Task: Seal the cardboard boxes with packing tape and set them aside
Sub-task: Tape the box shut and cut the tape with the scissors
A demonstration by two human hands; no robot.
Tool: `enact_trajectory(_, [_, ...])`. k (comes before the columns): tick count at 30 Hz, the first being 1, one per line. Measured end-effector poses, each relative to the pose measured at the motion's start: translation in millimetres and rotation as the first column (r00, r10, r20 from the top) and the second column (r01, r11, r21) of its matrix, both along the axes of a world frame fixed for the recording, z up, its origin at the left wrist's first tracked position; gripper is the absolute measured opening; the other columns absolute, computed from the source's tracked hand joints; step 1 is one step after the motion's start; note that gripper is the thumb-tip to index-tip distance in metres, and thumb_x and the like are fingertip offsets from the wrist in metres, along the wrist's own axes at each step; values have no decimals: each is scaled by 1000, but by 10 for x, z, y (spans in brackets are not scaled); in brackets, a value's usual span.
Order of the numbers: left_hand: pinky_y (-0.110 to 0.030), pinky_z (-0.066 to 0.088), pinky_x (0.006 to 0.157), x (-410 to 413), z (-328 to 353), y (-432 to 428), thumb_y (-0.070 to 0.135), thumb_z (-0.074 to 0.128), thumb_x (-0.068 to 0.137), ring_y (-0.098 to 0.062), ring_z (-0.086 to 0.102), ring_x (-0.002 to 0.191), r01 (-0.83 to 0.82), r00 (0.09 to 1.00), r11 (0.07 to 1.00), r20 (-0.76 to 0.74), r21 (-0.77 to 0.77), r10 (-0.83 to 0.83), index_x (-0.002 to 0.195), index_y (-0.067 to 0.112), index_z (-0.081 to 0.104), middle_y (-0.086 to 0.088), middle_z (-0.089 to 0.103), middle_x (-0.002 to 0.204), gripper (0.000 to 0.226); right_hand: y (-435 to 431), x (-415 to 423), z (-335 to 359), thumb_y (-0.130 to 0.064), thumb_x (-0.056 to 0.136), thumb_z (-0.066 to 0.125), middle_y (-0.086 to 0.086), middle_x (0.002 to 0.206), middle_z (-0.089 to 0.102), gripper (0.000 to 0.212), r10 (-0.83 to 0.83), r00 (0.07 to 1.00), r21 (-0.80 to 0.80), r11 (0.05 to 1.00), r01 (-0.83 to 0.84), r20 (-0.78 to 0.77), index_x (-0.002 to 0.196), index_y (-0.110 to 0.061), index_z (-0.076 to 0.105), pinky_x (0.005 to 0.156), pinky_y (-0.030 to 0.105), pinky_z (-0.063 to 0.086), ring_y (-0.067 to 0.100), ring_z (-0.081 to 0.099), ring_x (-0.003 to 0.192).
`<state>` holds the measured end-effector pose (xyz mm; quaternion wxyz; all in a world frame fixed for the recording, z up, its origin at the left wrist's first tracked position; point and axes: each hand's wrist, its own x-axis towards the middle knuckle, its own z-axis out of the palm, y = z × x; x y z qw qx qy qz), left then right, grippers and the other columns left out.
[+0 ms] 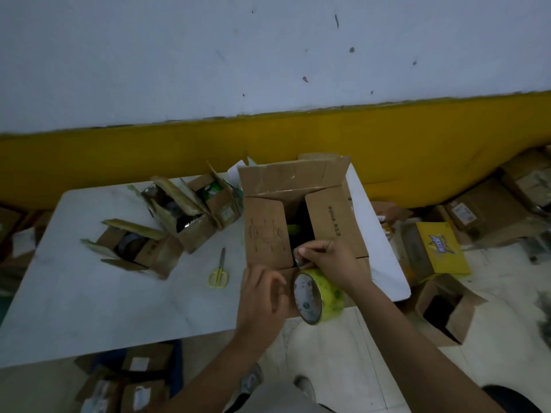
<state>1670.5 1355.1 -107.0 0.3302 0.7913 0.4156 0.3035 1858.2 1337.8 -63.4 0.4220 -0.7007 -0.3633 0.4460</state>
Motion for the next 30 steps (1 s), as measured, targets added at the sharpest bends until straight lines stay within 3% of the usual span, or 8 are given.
enact_trajectory(2, [-31, 46, 79, 9, 126, -135, 37, 48, 91, -11, 54, 93, 128, 992, 983, 32, -128, -125, 90, 20, 61, 10, 54, 94, 22, 20, -4, 8, -20, 94, 62, -3, 83, 75, 15, 19, 997, -11, 1000, -18, 75, 93, -15, 77, 65, 11, 51, 6, 70, 75])
enact_trajectory(4, [-35, 49, 75, 120, 277, -262, 52, 47, 93, -10, 59, 84, 300, 953, 860, 85, -413, -292, 96, 20, 64, 6, 62, 91, 37, 55, 9, -17, -22, 94, 63, -8, 84, 75, 14, 17, 990, -23, 1000, -14, 137, 91, -21, 77, 68, 12, 52, 3, 69, 76])
enact_trajectory(7, [-21, 46, 71, 308, 282, -400, 37, 58, 96, -9, 61, 79, 411, 906, 680, 190, -607, -378, 97, 14, 68, -5, 67, 91, 25, 99, 7, -101, -25, 93, 64, -12, 84, 73, 14, 65, 973, -72, 996, -50, 222, 88, -25, 77, 80, 25, 56, 4, 68, 81])
enact_trajectory(9, [-26, 50, 83, 375, 231, -449, 33, 55, 98, -26, 65, 95, 406, 913, 663, 249, -629, -323, 102, 17, 73, -14, 70, 103, 25, 118, 4, -139, -28, 93, 64, -15, 85, 72, 14, 113, 944, -104, 991, -85, 310, 89, -26, 77, 79, 23, 54, 2, 65, 81])
enact_trajectory(12, [-28, 50, 96, 382, 189, -490, 23, 52, 101, -18, 66, 103, 411, 910, 633, 339, -656, -240, 103, 6, 72, -6, 73, 106, 27, 144, 81, -96, -30, 93, 64, -15, 89, 71, 14, 216, 881, -152, 974, -166, 420, 94, -26, 77, 72, 15, 47, -2, 60, 81])
enact_trajectory(17, [-46, 46, 103, 369, 104, -445, 31, 51, 101, -23, 66, 107, 395, 911, 601, 378, -695, -162, 103, 11, 73, -5, 74, 106, 30, 142, 193, -212, -24, 93, 64, -9, 88, 76, 15, 197, 952, -150, 975, -165, 232, 94, -22, 78, 85, 27, 53, 3, 66, 86])
enact_trajectory(25, [-44, 47, 103, 360, 112, -467, 26, 51, 100, -28, 67, 105, 416, 898, 545, 425, -728, -117, 103, 8, 73, -11, 74, 104, 28, 269, 257, -384, -46, 86, 69, -11, 91, 66, 24, 335, 872, -384, 904, -189, 358, 99, -26, 76, 76, 28, 47, 9, 59, 92])
enact_trajectory(30, [-29, 50, 95, 347, 97, -418, 16, 51, 100, -27, 69, 101, 456, 877, 489, 468, -743, -107, 110, -6, 66, -20, 71, 105, 28, 324, 283, -428, -42, 82, 73, 3, 123, 61, 57, 431, 810, -464, 856, -228, 397, 131, -17, 57, 88, 30, 47, 21, 57, 112])
